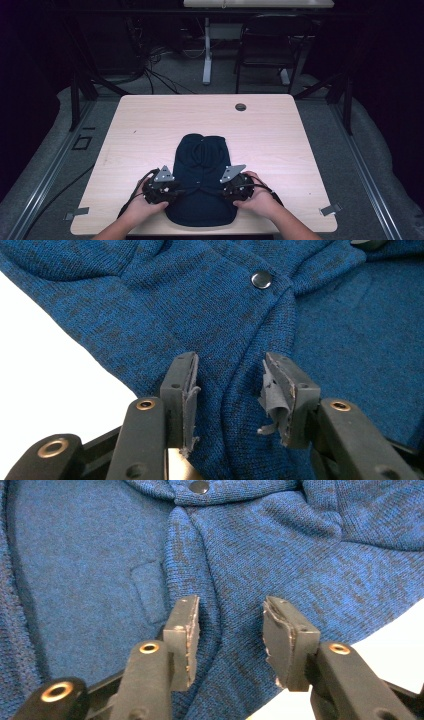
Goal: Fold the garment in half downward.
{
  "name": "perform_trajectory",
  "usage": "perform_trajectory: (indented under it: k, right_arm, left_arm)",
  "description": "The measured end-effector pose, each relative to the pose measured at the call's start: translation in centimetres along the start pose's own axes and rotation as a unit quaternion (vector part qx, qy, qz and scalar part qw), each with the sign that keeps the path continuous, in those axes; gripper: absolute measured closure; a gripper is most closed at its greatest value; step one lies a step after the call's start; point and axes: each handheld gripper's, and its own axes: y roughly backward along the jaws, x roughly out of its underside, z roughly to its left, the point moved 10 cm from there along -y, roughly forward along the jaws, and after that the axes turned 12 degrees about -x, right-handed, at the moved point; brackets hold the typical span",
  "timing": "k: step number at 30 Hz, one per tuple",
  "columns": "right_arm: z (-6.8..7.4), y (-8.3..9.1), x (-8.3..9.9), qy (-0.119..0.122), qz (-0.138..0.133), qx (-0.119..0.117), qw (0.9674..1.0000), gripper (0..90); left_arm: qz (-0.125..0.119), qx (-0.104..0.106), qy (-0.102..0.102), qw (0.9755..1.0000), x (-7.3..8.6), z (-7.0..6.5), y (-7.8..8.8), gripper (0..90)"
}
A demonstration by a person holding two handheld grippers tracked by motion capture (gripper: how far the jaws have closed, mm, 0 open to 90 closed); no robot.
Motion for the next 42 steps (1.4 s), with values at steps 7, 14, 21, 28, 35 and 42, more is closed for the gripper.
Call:
perform_trajectory:
  k: [7, 14, 21, 28, 35, 42]
  right_arm:
    - [-0.1, -0.2, -0.2, -0.013, -0.009, 0.003, 0.9999, 53.1]
    - [-0.4, -0.2, -0.3, -0.012, -0.001, 0.007, 0.9999, 48.7]
    - [-0.3, 0.4, -1.4, -0.015, -0.002, 0.006, 0.9999, 57.1]
    - [-2.3, 2.4, -4.0, 0.011, 0.005, 0.023, 0.9997, 62.1]
    - [-5.5, 3.5, -6.3, 0.019, 0.020, 0.029, 0.9992, 64.7]
    - [-8.5, 2.4, -7.5, 0.022, 0.037, 0.031, 0.9986, 61.2]
  left_arm:
    - [0.011, -0.001, -0.010, 0.9999, -0.3, 0.0, -0.3, 51.2]
    - [0.023, -0.004, -0.017, 0.9996, -0.5, 0.1, -0.4, 48.2]
    - [0.003, -0.005, -0.012, 0.9999, -2.9, 1.1, 0.4, 57.1]
    - [-0.016, -0.012, -0.017, 0.9996, -6.5, 3.2, 0.9, 61.6]
    - [-0.018, -0.011, -0.025, 0.9995, -9.1, 5.2, 0.0, 65.6]
    - [-0.016, -0.016, -0.030, 0.9993, -10.4, 7.4, -2.3, 68.5]
